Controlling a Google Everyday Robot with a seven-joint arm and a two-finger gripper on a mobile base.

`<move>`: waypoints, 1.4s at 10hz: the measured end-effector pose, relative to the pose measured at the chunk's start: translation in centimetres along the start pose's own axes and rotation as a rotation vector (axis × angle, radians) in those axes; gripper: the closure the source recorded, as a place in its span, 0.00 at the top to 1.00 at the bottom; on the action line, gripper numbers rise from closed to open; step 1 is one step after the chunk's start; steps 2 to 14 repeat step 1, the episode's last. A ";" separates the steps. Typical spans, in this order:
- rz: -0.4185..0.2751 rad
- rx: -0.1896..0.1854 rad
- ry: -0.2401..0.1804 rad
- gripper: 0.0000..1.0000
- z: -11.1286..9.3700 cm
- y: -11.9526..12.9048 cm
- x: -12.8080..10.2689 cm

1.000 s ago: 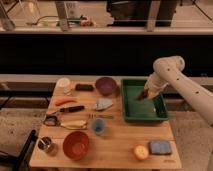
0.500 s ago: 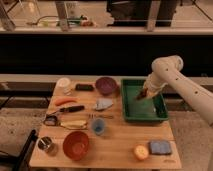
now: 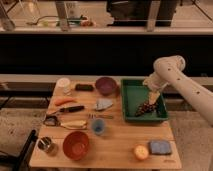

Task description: Place grapes in tray

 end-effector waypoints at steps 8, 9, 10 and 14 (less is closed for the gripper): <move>0.003 0.002 0.001 0.75 -0.2 0.0 0.3; 0.003 0.002 0.001 0.75 -0.2 0.0 0.3; 0.003 0.002 0.001 0.75 -0.2 0.0 0.3; 0.003 0.002 0.001 0.75 -0.2 0.0 0.3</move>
